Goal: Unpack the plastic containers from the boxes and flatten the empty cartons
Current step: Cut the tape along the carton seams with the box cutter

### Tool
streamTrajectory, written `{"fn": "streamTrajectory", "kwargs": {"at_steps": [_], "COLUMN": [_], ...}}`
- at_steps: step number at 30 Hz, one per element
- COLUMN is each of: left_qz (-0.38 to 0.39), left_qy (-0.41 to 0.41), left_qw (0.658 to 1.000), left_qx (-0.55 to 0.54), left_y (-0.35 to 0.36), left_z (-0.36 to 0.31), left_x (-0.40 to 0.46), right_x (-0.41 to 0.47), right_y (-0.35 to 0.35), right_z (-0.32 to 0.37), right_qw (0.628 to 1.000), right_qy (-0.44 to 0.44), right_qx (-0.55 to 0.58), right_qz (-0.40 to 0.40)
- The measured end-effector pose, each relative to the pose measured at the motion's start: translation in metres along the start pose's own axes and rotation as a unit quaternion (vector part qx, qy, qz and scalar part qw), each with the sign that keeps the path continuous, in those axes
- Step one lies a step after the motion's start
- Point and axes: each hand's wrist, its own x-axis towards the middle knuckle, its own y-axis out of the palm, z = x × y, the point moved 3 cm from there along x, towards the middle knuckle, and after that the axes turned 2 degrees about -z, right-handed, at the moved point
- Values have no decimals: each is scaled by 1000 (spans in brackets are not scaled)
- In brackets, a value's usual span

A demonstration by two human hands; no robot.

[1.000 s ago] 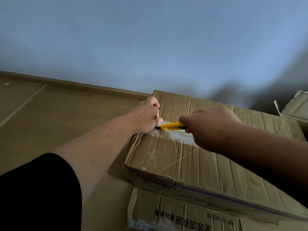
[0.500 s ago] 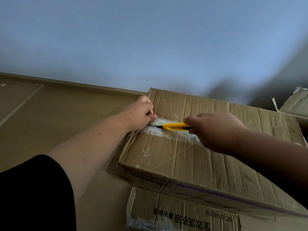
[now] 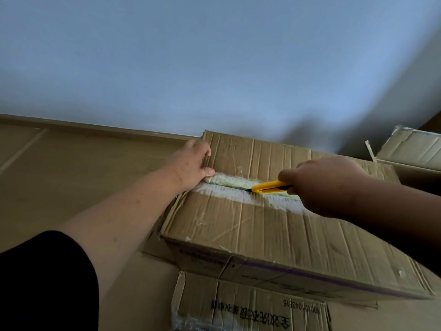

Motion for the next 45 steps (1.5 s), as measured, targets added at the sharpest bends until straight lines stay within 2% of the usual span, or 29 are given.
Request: {"fn": "streamTrajectory", "kwargs": {"at_steps": [8,27,39,45], "left_qz": [48,26,21,38], "left_qy": [4,0,14,21], "left_qw": [998,999,997,995], "left_qx": [51,42,68,91], "left_y": [5,14,14,12], "left_z": [-4,5,6,4], "left_x": [-1,0,-3,-6], "right_x": [-26,-29,-2,-17], "right_y": [10,24,7,8], "right_z": [-24,-39,-18,-29], "right_qw": [1000,997,1000,1000], "right_qy": [11,18,-10,-6], "right_qx": [13,78,6,2], "right_qz": [2,-3,0,-6]}}
